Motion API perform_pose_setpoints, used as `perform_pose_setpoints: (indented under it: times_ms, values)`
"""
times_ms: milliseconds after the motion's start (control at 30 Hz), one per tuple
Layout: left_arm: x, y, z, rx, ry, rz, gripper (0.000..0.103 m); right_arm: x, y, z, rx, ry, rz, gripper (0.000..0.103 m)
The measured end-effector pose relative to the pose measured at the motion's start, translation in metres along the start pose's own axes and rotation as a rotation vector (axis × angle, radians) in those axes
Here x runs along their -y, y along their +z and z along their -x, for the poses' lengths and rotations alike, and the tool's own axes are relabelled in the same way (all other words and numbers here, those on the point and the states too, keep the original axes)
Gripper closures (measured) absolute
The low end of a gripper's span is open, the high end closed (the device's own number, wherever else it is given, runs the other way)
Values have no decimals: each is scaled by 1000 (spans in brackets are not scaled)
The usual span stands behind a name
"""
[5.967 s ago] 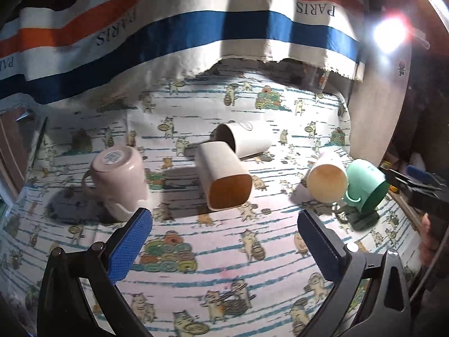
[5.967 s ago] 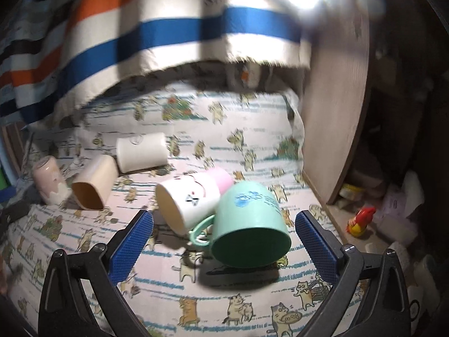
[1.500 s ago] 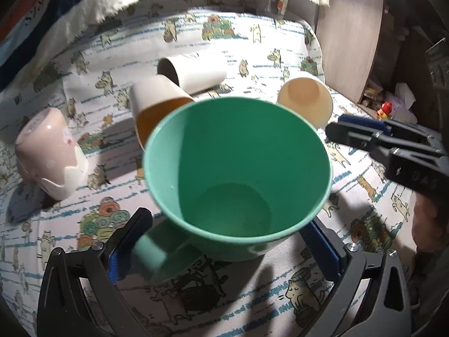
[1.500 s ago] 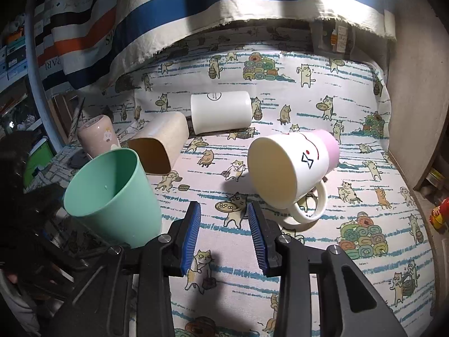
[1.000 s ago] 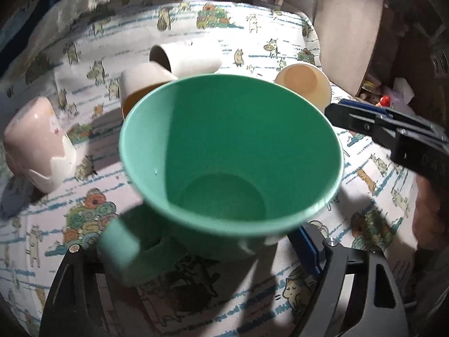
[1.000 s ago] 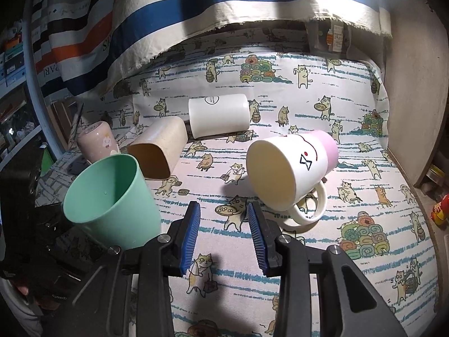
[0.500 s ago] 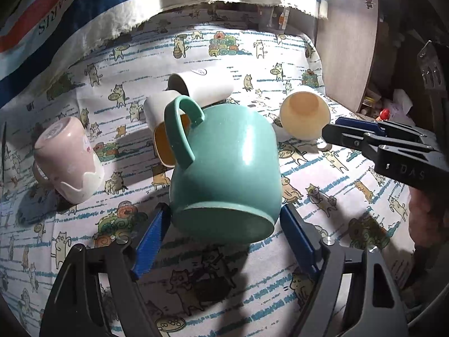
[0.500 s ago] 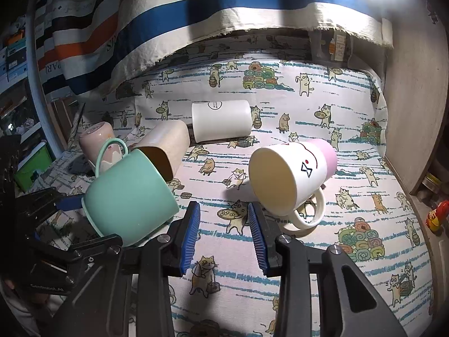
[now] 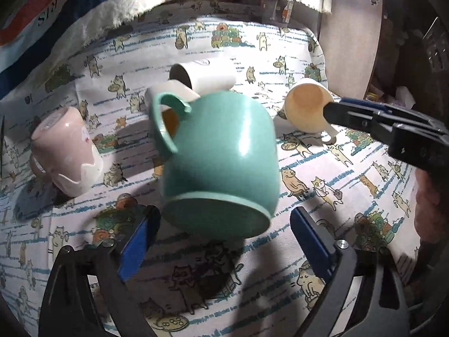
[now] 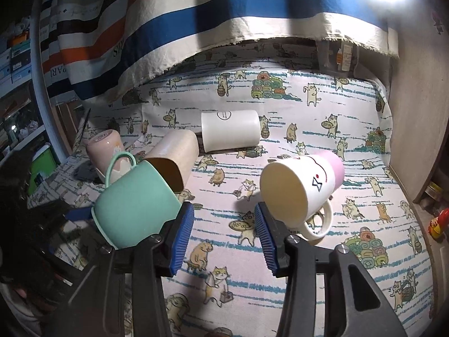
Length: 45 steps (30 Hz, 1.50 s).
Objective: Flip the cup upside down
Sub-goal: 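Rotate the mug with the left gripper until its opening faces the table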
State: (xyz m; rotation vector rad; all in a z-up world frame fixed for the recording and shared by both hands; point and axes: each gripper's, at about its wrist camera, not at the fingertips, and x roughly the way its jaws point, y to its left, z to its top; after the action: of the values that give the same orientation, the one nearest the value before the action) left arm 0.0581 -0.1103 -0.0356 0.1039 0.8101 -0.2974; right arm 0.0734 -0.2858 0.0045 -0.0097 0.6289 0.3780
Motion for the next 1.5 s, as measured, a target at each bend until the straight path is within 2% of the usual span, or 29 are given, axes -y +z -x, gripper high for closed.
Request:
perform_pose_setpoints:
  times_ms: [167,233,333,533,700,933,1000,1067,1167,1300,1367,1400,1500]
  values:
    - [-4,0,-5,-1,8,24,12,-8,5,3,13,2,22,54]
    - [-5,0,-3,14,19,30,24,-9,5,4,16,-7,29,52]
    - [-8,0,-1,13,0,41,25,-8,6,6,14,-8,23,52]
    - [-7,-4,12,50,10,24,25,-4,3,9,13,-12,15,52]
    - [-10,2,30,84,-8,30,26,-1,1,8,5,-14,7,52]
    - [-8,16,37,89,14,0,26,1,-3,6,0,-1,6,52]
    - [-6,20,37,89,21,-10,27,-1,-5,6,-2,3,30,49]
    - [-5,24,36,82,27,-17,27,-5,-8,5,-3,-1,67,40]
    - [-5,31,32,77,28,-17,27,-10,-14,3,-7,-23,112,39]
    - [-8,39,27,75,18,-10,28,-12,-19,0,-24,6,122,34]
    - [-9,43,27,73,3,3,33,-14,-19,-3,-38,51,123,24]
    - [-10,45,29,73,-10,8,40,-16,-19,-5,-53,87,123,22]
    - [-6,49,34,76,-12,-3,45,-26,-20,-10,-86,166,130,22]
